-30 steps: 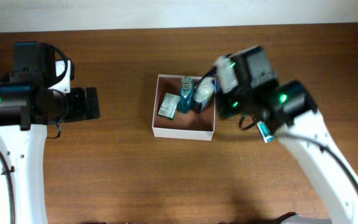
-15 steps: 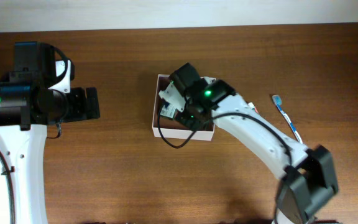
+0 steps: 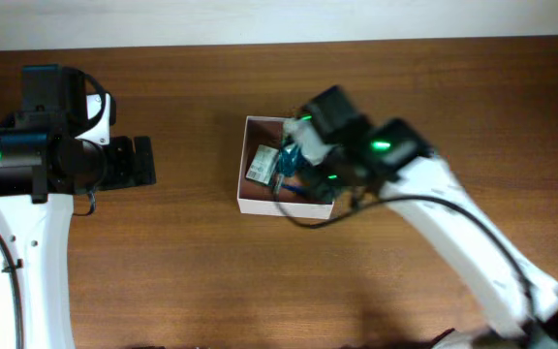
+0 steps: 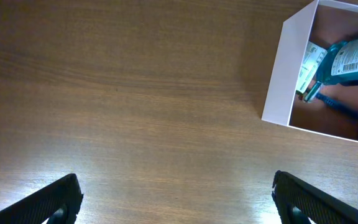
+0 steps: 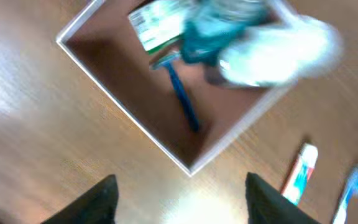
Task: Pack container
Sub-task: 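Place the blue razor into the white box with the right gripper, then grasp the Colgate toothpaste tube with the right gripper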
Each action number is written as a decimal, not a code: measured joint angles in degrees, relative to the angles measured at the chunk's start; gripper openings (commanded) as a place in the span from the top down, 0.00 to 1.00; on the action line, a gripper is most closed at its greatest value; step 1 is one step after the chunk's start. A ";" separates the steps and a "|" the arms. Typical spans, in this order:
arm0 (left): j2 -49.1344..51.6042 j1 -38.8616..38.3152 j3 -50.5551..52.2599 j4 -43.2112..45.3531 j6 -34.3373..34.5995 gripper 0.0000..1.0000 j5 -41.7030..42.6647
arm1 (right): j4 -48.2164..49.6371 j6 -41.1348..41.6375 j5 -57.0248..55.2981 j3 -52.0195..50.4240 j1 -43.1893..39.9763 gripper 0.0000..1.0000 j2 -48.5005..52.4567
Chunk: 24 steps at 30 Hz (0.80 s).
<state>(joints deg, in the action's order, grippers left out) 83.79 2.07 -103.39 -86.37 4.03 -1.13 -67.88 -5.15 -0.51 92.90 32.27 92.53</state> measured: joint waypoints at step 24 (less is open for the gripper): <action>0.00 0.00 0.00 0.00 0.00 0.01 0.00 | 17.25 7.52 1.40 -17.94 -29.53 0.33 13.81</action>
<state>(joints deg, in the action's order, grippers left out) 83.79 2.07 -103.39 -86.37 4.03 -1.13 -50.63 2.37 0.89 74.96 2.74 106.34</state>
